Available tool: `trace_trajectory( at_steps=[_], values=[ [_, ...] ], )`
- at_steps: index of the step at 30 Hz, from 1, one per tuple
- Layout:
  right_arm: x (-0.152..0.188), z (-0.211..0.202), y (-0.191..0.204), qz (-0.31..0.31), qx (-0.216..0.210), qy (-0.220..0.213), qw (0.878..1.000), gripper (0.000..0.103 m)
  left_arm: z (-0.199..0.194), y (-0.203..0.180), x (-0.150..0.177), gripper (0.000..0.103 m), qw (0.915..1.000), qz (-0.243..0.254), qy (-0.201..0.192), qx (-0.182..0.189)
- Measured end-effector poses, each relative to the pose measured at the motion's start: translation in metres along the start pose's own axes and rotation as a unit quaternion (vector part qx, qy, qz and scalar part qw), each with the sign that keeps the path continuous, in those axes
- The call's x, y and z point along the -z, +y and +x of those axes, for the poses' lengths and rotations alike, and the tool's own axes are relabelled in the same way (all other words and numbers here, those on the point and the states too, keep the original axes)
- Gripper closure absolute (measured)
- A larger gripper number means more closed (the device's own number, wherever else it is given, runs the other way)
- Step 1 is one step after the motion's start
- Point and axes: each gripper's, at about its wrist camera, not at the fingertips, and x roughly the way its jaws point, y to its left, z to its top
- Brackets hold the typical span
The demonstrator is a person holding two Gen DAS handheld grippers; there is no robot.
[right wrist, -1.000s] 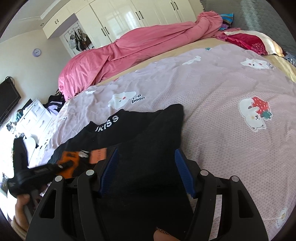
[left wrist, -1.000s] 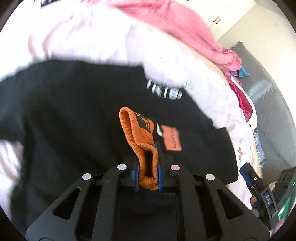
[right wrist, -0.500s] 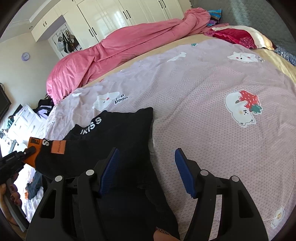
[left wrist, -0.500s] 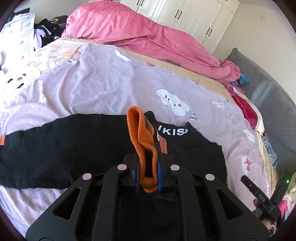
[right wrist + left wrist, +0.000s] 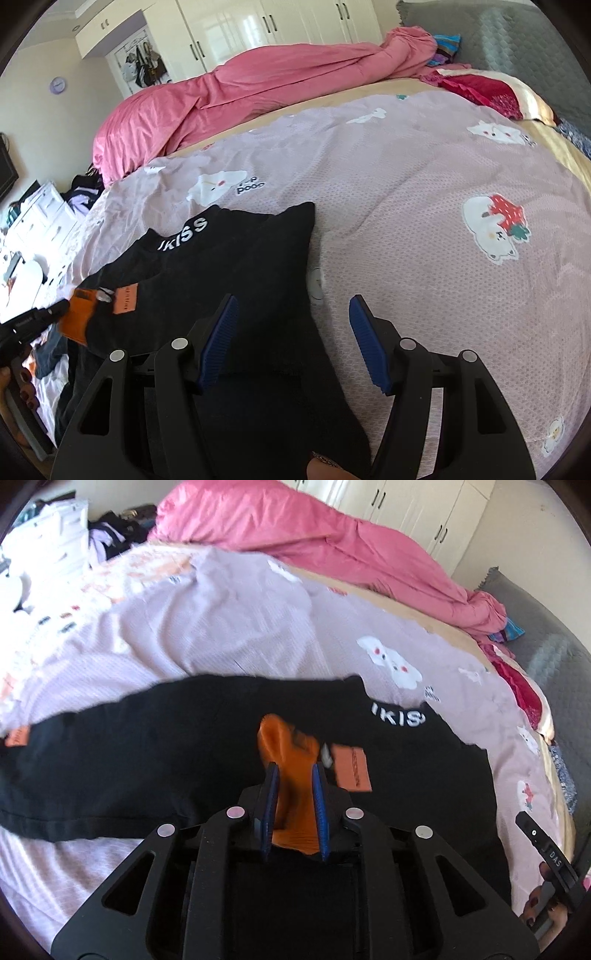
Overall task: Fold small clothes
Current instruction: 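Lay the orange cuff on the shirt body and open the left tool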
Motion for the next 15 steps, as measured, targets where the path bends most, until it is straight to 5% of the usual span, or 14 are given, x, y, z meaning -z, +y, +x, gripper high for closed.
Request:
trace_trajectory(
  at_steps=[5, 12, 15],
  values=[
    [0.003, 0.005, 0.017, -0.022, -0.013, 0.007, 1.000, 0.042, -0.009, -0.008, -0.003, 0.093, 0.9998, 0.018, -0.011, 0.000],
    [0.008, 0.007, 0.038, -0.058, -0.022, 0.009, 0.998, 0.042, 0.046, -0.027, 0.020, 0.087, 0.9940, 0.058, 0.090, -0.025],
    [0.009, 0.008, 0.044, -0.074, -0.018, 0.008, 0.997, 0.041, 0.061, -0.027, 0.031, 0.086, 0.9917, 0.069, 0.099, -0.044]
  ],
)
